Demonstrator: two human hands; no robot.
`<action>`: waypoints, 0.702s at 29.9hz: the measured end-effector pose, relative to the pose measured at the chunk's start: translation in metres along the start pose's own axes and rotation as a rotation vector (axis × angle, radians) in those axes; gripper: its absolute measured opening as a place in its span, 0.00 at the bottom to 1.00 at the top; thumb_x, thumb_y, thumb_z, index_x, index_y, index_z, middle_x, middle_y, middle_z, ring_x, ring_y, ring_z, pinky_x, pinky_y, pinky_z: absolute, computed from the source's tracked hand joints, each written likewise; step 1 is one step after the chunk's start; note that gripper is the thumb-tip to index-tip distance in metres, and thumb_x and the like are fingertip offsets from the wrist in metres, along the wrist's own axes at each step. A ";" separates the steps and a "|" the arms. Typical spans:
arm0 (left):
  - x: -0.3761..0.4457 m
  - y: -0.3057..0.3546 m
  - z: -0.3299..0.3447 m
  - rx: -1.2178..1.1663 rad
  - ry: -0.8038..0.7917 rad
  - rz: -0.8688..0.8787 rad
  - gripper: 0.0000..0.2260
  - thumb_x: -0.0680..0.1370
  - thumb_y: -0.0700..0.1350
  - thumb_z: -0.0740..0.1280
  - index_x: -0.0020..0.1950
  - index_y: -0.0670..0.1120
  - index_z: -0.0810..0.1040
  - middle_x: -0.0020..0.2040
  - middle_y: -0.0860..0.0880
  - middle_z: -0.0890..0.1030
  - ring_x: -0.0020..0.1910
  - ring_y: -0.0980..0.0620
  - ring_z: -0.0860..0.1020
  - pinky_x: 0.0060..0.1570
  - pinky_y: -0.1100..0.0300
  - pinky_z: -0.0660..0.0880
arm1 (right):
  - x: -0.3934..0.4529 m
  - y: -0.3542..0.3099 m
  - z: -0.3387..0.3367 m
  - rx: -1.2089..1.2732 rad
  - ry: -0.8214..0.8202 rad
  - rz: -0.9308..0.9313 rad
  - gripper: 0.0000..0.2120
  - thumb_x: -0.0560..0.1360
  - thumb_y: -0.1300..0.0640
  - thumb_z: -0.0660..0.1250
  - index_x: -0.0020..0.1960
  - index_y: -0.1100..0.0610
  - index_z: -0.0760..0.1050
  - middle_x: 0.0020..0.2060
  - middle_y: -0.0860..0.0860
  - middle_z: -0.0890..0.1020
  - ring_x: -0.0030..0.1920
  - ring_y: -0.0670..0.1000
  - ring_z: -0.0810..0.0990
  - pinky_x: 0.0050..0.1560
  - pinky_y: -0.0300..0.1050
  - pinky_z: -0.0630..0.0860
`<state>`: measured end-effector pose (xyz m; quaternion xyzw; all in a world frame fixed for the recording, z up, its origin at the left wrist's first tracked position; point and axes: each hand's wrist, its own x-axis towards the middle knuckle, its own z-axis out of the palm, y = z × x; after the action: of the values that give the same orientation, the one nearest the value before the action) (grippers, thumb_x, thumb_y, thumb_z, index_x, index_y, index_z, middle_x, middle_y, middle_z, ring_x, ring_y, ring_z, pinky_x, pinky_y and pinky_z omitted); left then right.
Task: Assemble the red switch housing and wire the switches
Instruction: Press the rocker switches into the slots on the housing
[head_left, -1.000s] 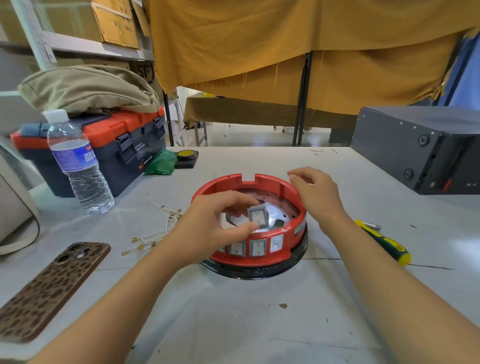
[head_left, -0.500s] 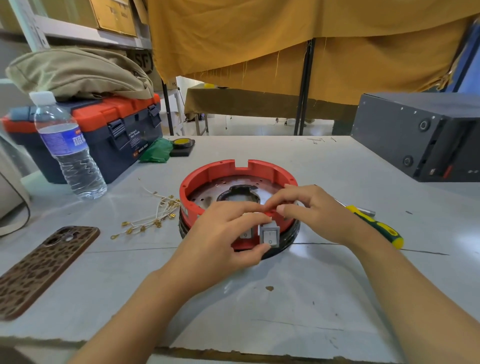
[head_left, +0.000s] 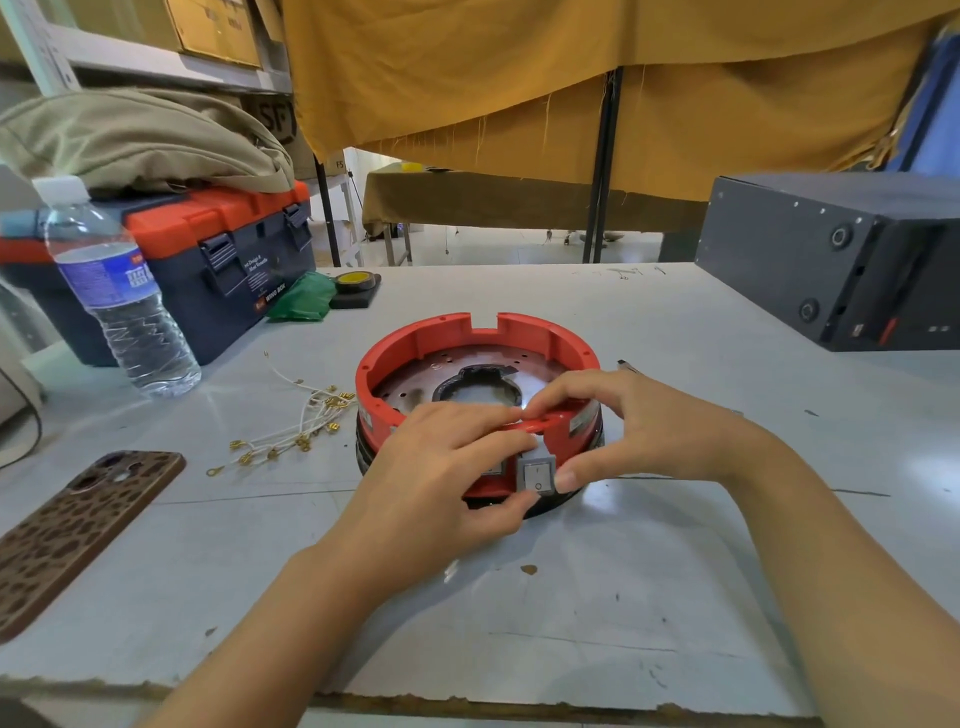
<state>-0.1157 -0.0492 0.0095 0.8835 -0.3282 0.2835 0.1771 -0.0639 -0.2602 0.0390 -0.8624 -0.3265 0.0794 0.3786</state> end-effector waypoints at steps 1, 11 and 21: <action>0.000 0.000 0.001 0.000 0.001 -0.004 0.17 0.71 0.53 0.67 0.55 0.46 0.83 0.56 0.50 0.82 0.53 0.49 0.80 0.50 0.49 0.76 | 0.000 0.000 0.000 -0.002 -0.002 0.004 0.21 0.62 0.44 0.77 0.54 0.39 0.76 0.51 0.32 0.77 0.54 0.32 0.73 0.47 0.20 0.67; 0.000 -0.005 0.005 -0.016 0.027 -0.001 0.17 0.72 0.53 0.67 0.56 0.46 0.82 0.55 0.51 0.82 0.53 0.49 0.80 0.48 0.49 0.77 | 0.001 0.001 0.003 -0.068 0.098 -0.027 0.16 0.65 0.47 0.77 0.51 0.42 0.78 0.47 0.35 0.79 0.51 0.36 0.76 0.47 0.23 0.68; -0.003 -0.003 0.012 0.004 0.076 -0.015 0.16 0.74 0.53 0.65 0.56 0.47 0.82 0.55 0.51 0.82 0.55 0.51 0.79 0.52 0.54 0.75 | 0.000 0.003 -0.001 -0.085 0.087 -0.028 0.15 0.66 0.44 0.75 0.51 0.38 0.78 0.47 0.32 0.79 0.52 0.33 0.74 0.48 0.22 0.67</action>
<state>-0.1109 -0.0521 -0.0017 0.8749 -0.3137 0.3164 0.1898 -0.0624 -0.2621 0.0375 -0.8756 -0.3249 0.0225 0.3566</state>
